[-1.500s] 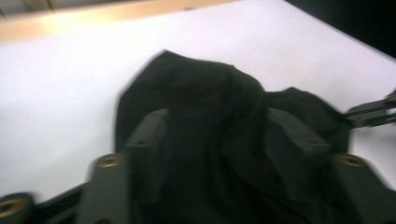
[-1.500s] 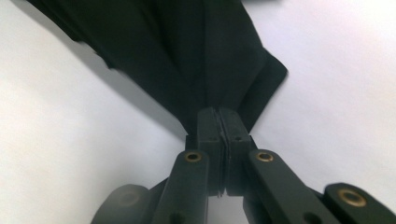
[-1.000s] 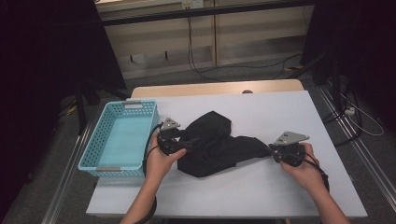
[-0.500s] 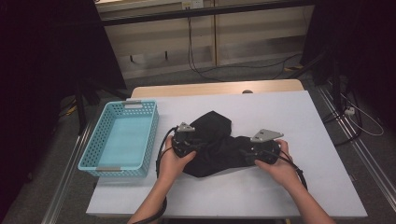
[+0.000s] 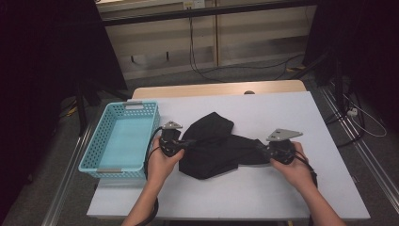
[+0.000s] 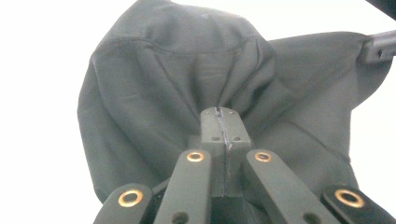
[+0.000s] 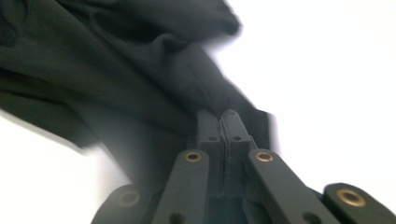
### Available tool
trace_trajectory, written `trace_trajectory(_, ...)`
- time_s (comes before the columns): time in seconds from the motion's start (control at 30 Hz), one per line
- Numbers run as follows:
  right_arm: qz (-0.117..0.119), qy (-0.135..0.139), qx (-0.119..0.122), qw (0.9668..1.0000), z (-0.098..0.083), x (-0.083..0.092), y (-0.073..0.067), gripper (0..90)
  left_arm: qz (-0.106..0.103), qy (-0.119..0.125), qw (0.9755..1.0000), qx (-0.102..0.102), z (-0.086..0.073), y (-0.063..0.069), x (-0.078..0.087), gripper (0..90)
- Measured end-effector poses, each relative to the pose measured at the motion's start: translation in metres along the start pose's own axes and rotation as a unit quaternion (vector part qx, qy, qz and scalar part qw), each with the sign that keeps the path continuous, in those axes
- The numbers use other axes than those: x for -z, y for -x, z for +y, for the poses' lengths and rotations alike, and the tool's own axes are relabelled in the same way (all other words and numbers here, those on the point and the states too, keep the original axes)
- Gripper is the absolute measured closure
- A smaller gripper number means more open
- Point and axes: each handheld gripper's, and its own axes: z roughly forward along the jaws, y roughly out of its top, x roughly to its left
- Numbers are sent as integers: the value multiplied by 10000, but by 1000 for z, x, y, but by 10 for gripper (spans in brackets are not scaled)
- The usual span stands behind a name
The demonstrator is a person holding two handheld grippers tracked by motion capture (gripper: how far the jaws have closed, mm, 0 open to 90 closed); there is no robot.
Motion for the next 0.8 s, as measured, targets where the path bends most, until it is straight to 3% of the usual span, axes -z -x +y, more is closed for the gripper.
trace_trajectory(0.13,-118,112,-271,9995,-10,18,19,895,-159,-12,9999,30,0,5,-1,900)
trace_trajectory(0.2,12,119,-351,9993,-14,21,21,895,-173,-108,9998,2,1,8,-3,900)
trace_trajectory(0.27,289,-52,-256,9992,-15,19,18,882,-199,-174,9996,10,0,9,-4,900)
trace_trajectory(0.37,-17,17,24,10000,-12,14,11,678,-192,-187,9996,31,0,8,-4,900)
trace_trajectory(0.5,104,318,-39,9994,-1,6,4,523,-210,-224,9995,56,0,9,-3,900)
trace_trajectory(0.67,271,381,63,9989,10,-11,-10,451,-310,-226,9992,91,-1,10,0,900)
trace_trajectory(0.8,285,342,103,9990,15,-28,-16,466,-322,-166,9992,140,-2,9,5,900)
